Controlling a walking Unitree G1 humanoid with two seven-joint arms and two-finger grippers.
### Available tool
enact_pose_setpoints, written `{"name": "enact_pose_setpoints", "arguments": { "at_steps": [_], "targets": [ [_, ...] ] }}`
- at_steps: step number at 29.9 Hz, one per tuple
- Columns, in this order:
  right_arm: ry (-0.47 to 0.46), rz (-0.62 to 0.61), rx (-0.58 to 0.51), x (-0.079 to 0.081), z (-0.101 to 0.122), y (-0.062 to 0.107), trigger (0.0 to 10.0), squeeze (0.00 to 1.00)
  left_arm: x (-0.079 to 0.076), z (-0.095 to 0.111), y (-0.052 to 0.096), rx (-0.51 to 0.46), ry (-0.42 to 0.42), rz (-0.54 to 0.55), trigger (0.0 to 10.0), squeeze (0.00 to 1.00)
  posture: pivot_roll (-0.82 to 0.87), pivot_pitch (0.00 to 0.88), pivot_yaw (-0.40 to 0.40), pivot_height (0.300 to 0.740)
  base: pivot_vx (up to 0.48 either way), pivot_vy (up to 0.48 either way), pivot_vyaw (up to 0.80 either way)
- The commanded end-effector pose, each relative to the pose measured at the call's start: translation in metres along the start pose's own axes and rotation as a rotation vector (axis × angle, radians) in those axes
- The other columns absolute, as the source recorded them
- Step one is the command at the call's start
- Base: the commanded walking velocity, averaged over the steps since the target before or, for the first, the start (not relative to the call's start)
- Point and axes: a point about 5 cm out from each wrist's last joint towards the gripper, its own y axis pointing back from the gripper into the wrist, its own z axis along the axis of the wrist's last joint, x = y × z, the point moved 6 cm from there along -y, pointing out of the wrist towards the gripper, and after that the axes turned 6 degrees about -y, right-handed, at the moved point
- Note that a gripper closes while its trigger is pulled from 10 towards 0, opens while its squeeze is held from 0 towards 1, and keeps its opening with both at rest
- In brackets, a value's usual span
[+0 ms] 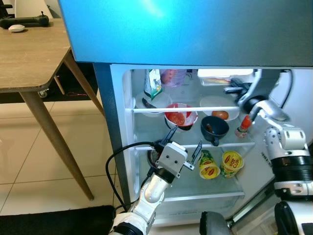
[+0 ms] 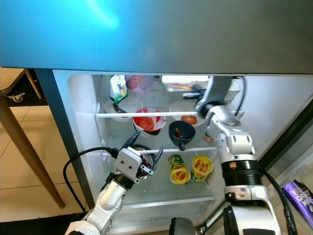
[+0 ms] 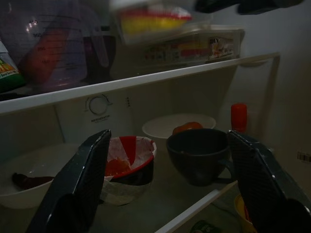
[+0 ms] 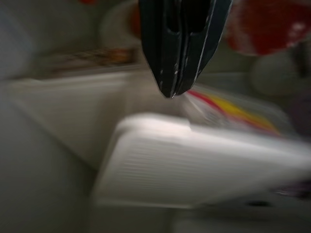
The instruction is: Restocking fridge
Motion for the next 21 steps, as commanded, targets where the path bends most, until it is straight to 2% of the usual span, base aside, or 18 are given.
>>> {"name": "enact_pose_setpoints", "arguments": {
  "at_steps": [1, 8, 9, 10, 12, 13, 14, 16, 17, 18, 19, 20, 21],
  "targets": [
    [0.000, -0.089, -0.073, -0.019, 0.016, -0.001, 1.0, 0.00, -0.008, -0.002, 0.000, 0.017, 0.018, -0.008, 10.0, 0.00, -0.11, 0.000, -0.073, 0.550, 0.000, 0.000, 0.00],
    [0.005, -0.149, -0.097, -0.030, 0.017, -0.002, 1.2, 0.00, -0.009, -0.003, 0.000, 0.017, 0.019, -0.011, 10.0, 0.00, -0.11, 0.000, -0.075, 0.550, 0.000, 0.000, 0.00],
    [0.001, -0.140, -0.096, -0.029, 0.017, -0.002, 1.3, 0.00, -0.009, -0.003, 0.000, 0.017, 0.019, -0.011, 10.0, 0.00, -0.11, 0.000, -0.075, 0.550, 0.000, 0.000, 0.00],
    [-0.005, -0.123, -0.096, -0.026, 0.017, -0.003, 1.8, 0.00, -0.009, -0.003, 0.000, 0.017, 0.019, -0.012, 10.0, 0.00, -0.11, 0.000, -0.078, 0.550, 0.000, 0.000, 0.00],
    [-0.005, -0.123, -0.096, -0.026, 0.017, -0.003, 1.8, 0.00, -0.009, -0.003, 0.000, 0.017, 0.019, -0.012, 10.0, 0.00, -0.11, 0.000, -0.078, 0.550, 0.000, 0.000, 0.00],
    [-0.029, -0.083, -0.090, -0.021, 0.016, -0.003, 2.3, 0.00, -0.010, -0.003, 0.000, 0.018, 0.019, -0.014, 10.0, 0.00, -0.11, 0.000, -0.078, 0.550, 0.000, 0.000, 0.00],
    [-0.029, -0.083, -0.090, -0.021, 0.016, -0.003, 2.3, 0.00, -0.010, -0.003, 0.000, 0.018, 0.019, -0.014, 10.0, 0.00, -0.11, 0.000, -0.078, 0.550, 0.000, 0.000, 0.00],
    [-0.059, -0.014, -0.084, -0.013, 0.015, -0.003, 3.9, 0.00, -0.010, -0.003, 0.000, 0.018, 0.019, -0.015, 10.0, 0.00, -0.11, 0.000, -0.078, 0.550, 0.000, 0.000, 0.00],
    [-0.061, 0.010, -0.081, -0.011, 0.015, -0.003, 4.2, 0.00, -0.010, -0.003, 0.000, 0.018, 0.019, -0.015, 10.0, 0.00, -0.11, 0.000, -0.078, 0.550, 0.000, 0.000, 0.00],
    [-0.064, 0.039, -0.077, -0.008, 0.016, -0.002, 8.3, 0.00, -0.010, -0.003, 0.000, 0.018, 0.019, -0.015, 10.0, 0.00, -0.11, 0.000, -0.078, 0.550, 0.000, 0.000, 0.00],
    [-0.064, 0.039, -0.077, -0.008, 0.016, -0.002, 8.3, 0.00, -0.010, -0.003, 0.000, 0.018, 0.019, -0.015, 10.0, 0.00, -0.11, 0.000, -0.078, 0.550, 0.000, 0.000, 0.00],
    [-0.062, 0.071, -0.071, -0.007, 0.016, -0.001, 10.0, 0.00, -0.010, -0.003, 0.000, 0.018, 0.019, -0.016, 10.0, 0.00, -0.11, 0.000, -0.078, 0.550, 0.000, 0.000, 0.00],
    [-0.061, 0.091, -0.066, -0.006, 0.016, 0.000, 10.0, 0.00, -0.010, -0.003, 0.000, 0.019, 0.020, -0.017, 10.0, 0.00, -0.11, 0.000, -0.078, 0.550, 0.000, 0.000, 0.00]
  ]
}}
